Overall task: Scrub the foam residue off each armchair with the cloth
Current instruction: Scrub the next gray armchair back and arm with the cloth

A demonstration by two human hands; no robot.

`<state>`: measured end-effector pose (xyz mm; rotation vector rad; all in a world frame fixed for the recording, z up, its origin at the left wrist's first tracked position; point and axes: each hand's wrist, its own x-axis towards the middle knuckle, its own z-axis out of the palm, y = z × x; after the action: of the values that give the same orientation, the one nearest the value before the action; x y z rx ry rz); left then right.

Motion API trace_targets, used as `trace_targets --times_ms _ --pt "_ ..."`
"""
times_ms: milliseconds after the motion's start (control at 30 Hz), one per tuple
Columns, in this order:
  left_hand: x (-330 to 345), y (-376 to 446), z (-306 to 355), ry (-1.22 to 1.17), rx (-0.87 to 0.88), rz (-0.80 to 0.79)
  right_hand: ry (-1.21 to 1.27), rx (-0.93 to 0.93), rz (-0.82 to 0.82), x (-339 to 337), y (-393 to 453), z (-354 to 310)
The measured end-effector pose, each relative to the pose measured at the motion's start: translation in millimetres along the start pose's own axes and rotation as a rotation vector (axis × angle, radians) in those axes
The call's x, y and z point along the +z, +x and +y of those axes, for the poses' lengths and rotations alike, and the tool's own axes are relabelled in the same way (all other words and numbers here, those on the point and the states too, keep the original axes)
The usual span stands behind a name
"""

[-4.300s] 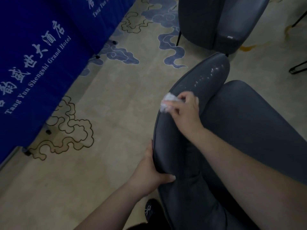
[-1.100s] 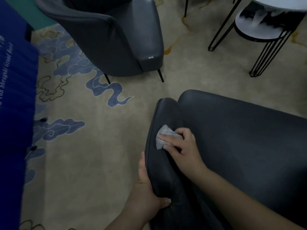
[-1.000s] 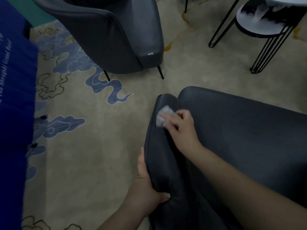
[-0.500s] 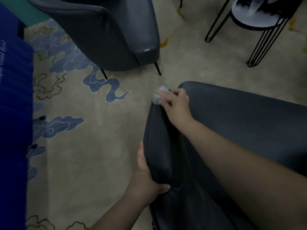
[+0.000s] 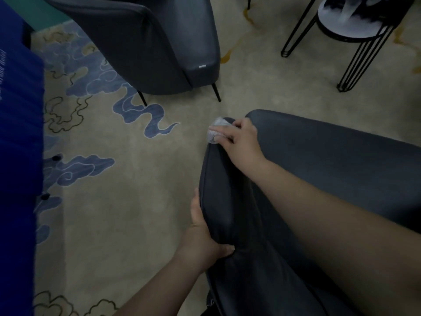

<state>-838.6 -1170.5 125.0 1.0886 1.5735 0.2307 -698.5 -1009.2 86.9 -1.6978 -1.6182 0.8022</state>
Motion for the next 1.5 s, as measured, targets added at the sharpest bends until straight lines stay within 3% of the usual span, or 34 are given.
trace_targets --times_ms 267,467,667,767,867,1000,1200,1500 --pt "-0.1 1.5 -3.8 0.020 0.004 -0.015 0.106 -0.110 -0.094 -10.8 -107.6 12.5" --pt "1.3 3.9 -6.1 0.014 0.025 -0.007 0.239 0.144 0.010 -7.8 -74.8 7.6" --pt "5.5 3.4 3.5 0.043 0.026 -0.008 0.096 -0.015 -0.098 -26.8 -162.6 26.7" --pt "4.3 2.5 7.7 0.064 0.034 -0.015 0.107 0.095 -0.133 -34.5 -150.6 29.9" --pt "-8.8 -5.9 5.1 0.095 0.058 -0.123 0.094 0.297 -0.063 -38.4 -128.9 21.3" --pt "-17.1 -26.2 6.4 0.261 0.109 -0.083 0.109 0.314 -0.081 -53.5 -138.7 15.6" --pt "-37.9 -57.8 7.2 0.767 0.089 0.127 0.062 0.329 -0.091 -71.5 -161.0 -1.5" --pt "-116.5 -56.6 -13.5 0.864 0.077 0.159 0.032 0.336 -0.017 -72.3 -154.6 -50.1"
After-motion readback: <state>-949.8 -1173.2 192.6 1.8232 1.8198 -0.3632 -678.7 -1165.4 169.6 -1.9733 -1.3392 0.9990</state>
